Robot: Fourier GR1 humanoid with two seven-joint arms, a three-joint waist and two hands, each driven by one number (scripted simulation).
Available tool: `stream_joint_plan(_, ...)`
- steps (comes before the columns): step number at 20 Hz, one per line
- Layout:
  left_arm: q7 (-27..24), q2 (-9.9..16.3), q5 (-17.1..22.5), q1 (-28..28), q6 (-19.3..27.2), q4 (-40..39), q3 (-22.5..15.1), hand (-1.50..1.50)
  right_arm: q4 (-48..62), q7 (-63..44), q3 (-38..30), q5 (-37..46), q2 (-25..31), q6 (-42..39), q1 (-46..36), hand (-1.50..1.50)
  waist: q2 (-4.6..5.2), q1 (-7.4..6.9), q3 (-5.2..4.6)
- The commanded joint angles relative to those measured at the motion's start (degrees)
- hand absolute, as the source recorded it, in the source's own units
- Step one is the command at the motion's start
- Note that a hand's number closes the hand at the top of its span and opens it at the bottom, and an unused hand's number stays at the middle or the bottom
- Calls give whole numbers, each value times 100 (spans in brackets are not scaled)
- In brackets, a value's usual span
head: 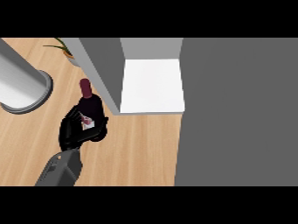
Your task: Pick up the wine, place it into the cabinet and close the cabinet
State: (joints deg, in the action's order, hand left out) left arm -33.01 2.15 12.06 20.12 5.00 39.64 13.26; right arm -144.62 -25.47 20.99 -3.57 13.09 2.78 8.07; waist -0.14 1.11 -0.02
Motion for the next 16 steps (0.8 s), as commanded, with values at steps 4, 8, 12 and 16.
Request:
stream_joint_plan(4,-629,52,174,-964,-1022,660,-191,150,-1202,-607,213,-40,-93,234,68,-150,-36,-107,-2)
stream_joint_plan(8,-747,170,404,-1638,-1797,1255,-292,150,-1152,-365,-62,-258,46,59,353,-150,-32,-100,7)
stream_joint_plan(12,-735,-42,415,-2118,-1922,2133,-585,150,-1271,-582,-289,-455,56,90,118,-150,-34,-126,8)
stream_joint_plan(16,-198,-207,553,-2017,-1630,2929,-986,150,-1077,-268,-10,-253,-27,35,382,-150,-32,-62,10)
